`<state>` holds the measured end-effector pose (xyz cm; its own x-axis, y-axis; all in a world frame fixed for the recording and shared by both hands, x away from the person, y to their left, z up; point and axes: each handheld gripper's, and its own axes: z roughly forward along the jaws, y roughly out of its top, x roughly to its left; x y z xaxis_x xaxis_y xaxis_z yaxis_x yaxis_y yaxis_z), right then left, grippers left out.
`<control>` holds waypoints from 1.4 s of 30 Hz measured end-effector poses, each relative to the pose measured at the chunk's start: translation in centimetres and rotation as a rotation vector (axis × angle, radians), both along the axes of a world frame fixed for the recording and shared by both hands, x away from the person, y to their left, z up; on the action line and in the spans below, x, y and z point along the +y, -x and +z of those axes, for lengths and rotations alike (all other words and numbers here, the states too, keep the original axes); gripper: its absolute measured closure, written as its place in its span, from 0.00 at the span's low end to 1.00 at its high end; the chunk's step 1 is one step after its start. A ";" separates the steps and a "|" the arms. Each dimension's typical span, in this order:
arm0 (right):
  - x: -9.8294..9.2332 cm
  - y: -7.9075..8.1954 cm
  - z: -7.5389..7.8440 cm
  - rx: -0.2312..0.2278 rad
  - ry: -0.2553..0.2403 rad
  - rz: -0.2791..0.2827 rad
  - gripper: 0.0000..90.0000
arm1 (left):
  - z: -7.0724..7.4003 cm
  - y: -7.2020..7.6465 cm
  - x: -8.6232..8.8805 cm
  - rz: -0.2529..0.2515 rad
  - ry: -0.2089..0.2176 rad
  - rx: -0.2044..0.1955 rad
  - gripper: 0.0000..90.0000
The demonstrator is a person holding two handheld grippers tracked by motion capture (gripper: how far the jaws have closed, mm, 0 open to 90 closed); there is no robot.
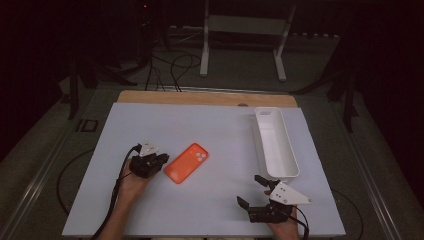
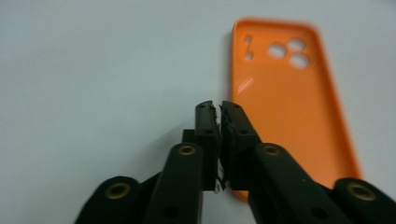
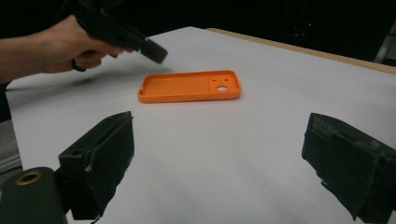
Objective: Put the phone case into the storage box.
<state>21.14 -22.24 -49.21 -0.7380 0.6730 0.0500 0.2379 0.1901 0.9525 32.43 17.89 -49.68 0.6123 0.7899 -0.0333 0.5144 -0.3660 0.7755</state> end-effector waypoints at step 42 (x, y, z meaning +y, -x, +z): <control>-0.6 -0.1 0.0 -0.017 0.031 -0.001 0.10 | 0.0 10.5 3.7 0.033 0.106 -0.145 0.00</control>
